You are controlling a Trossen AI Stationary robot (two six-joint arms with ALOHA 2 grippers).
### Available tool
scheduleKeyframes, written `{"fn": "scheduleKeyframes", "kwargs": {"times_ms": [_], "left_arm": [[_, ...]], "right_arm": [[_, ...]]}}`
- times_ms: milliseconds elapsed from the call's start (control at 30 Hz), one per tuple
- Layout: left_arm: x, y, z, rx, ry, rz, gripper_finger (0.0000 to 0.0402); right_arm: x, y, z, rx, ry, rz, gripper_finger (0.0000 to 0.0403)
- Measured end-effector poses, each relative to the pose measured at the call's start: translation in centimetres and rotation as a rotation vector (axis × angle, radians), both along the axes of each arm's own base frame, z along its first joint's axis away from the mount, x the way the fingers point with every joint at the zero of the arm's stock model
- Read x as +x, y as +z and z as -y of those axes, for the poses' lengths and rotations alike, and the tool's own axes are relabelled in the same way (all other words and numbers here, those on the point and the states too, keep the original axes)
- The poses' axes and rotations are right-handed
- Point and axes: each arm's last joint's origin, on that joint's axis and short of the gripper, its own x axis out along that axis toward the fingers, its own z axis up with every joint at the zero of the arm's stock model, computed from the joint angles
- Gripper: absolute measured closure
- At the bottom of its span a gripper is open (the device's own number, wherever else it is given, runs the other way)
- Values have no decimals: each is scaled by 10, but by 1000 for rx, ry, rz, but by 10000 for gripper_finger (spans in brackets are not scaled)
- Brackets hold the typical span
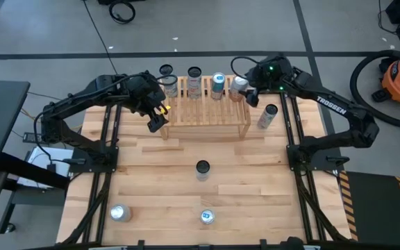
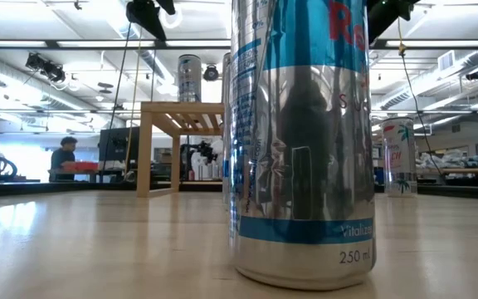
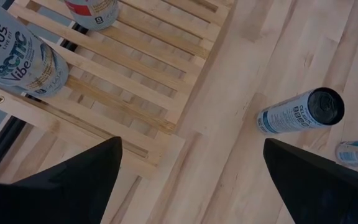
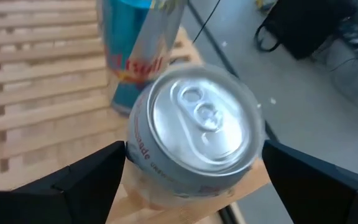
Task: Place canned beverage on shelf
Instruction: Put the pink-white soda can on the shelf aligned with the other pink-white soda can
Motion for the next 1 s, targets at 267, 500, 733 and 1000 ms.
{"fn": "scheduleKeyframes", "kwargs": {"times_ms": [267, 500, 733, 1000], "left_arm": [[0, 0, 0, -1, 1, 0, 8], [4, 3, -1, 14, 2, 53, 8], [14, 12, -4, 54, 1, 189, 8], [4, 4, -1, -12, 34, 68, 8]], "right_arm": [[-7, 12, -7, -19, 2, 60, 14], [-16, 23, -19, -19, -8, 128, 15], [-25, 39, -43, 5, 12, 230, 14], [-26, 39, -76, 132, 150, 225, 14]]}}
